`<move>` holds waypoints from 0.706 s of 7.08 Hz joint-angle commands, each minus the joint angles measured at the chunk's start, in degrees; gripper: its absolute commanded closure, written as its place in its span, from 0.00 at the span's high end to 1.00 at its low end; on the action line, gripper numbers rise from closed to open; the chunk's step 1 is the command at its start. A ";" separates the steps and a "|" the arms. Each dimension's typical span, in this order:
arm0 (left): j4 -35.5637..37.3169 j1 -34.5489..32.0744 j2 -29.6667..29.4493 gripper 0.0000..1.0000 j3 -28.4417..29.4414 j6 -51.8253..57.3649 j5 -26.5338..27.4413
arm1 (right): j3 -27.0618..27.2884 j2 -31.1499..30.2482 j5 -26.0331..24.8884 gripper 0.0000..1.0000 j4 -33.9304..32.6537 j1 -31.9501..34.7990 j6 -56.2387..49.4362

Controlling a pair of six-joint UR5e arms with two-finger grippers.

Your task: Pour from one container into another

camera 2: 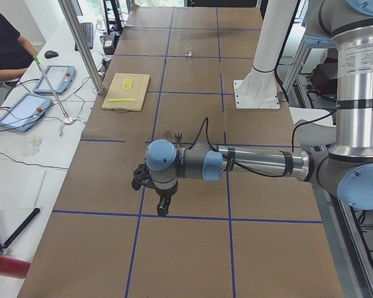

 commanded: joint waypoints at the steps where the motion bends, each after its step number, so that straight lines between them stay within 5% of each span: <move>1: -0.03 0.00 -0.32 1.00 -0.03 -0.26 0.04 | 0.00 -0.02 0.00 1.00 0.01 0.00 0.02; 5: -0.73 -0.09 0.03 1.00 -3.01 0.09 -0.13 | 0.35 -0.02 0.00 1.00 0.01 0.00 -0.33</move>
